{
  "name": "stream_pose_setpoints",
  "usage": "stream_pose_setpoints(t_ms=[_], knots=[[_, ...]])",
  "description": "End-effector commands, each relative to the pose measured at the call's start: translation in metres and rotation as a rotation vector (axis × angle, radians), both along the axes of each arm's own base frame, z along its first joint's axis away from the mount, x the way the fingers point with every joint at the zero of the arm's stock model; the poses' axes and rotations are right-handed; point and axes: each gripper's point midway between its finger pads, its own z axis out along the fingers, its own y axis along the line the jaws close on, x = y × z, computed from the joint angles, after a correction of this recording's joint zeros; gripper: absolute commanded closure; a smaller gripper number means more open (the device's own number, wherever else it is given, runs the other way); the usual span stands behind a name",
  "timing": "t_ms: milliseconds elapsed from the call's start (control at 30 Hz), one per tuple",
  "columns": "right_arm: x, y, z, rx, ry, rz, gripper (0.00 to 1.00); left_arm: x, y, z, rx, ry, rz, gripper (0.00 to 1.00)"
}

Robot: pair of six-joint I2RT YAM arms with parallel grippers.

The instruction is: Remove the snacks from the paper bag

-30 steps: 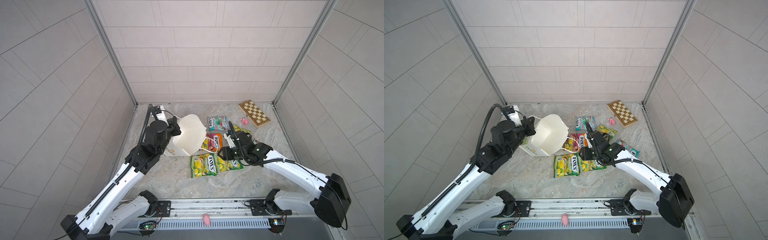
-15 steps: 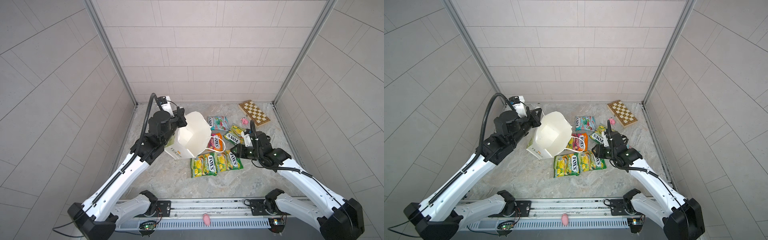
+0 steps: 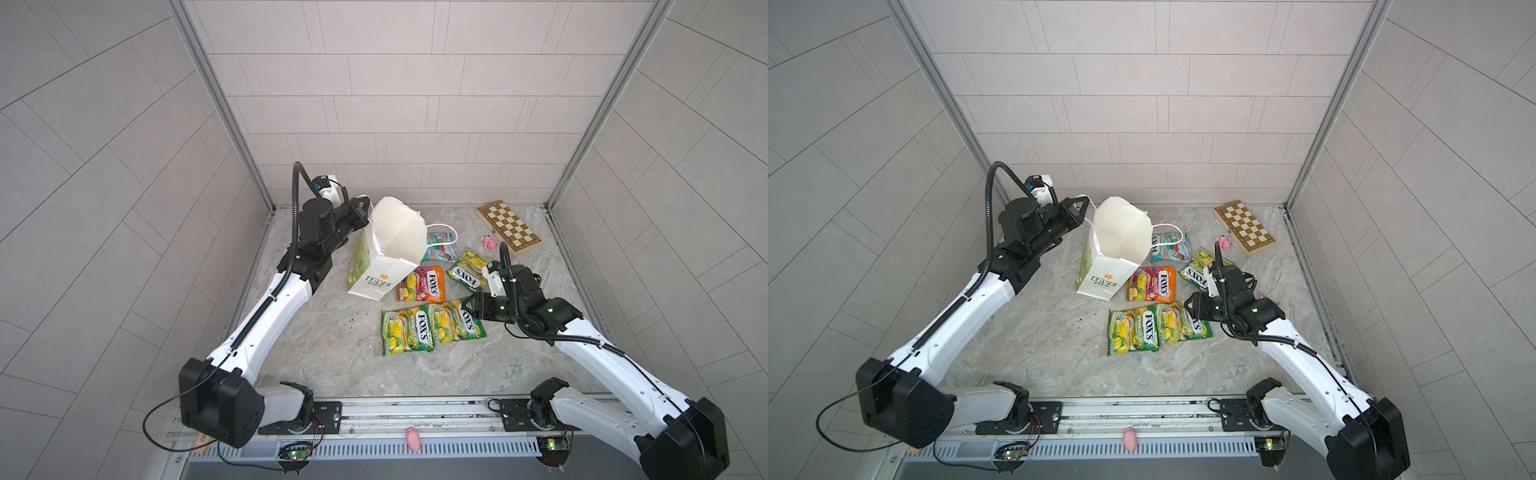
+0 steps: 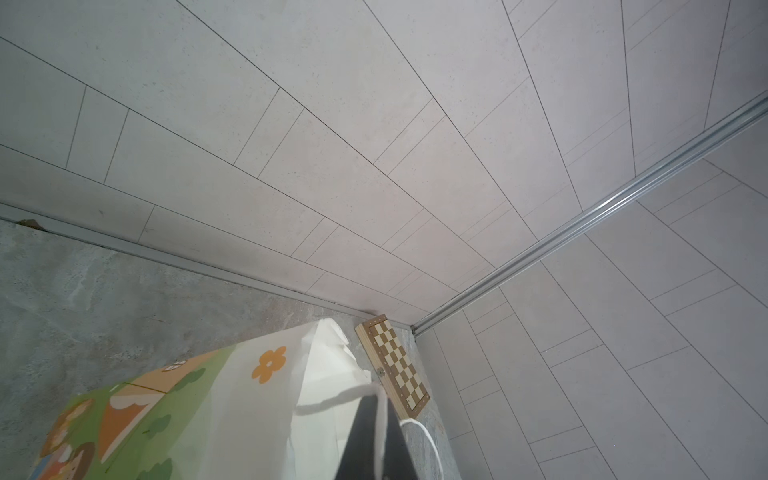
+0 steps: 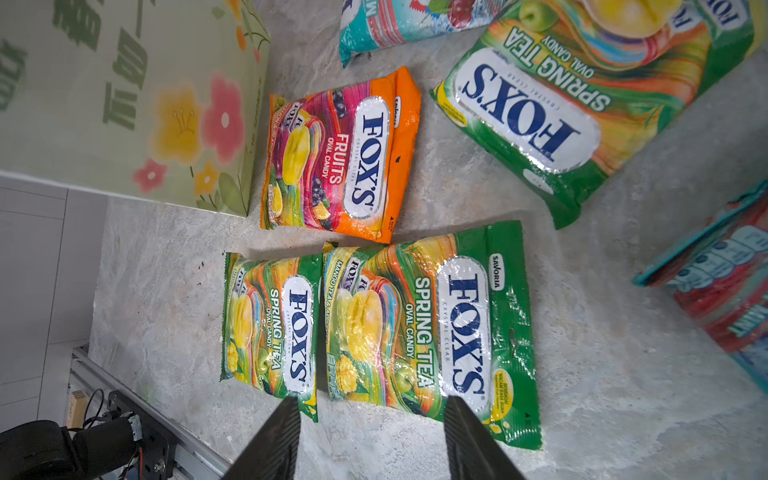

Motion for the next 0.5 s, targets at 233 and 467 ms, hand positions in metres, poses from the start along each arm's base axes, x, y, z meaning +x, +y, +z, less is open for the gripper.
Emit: stream_pose_setpoints(t_ms=[233, 467], knots=[[-0.002, -0.004, -0.006, -0.017, 0.011, -0.001, 0.43, 0.01, 0.045, -0.005, -0.102, -0.015, 0.017, 1.0], [-0.002, -0.004, -0.009, -0.016, 0.018, -0.004, 0.42, 0.008, 0.084, -0.02, -0.107, 0.012, 0.096, 1.0]])
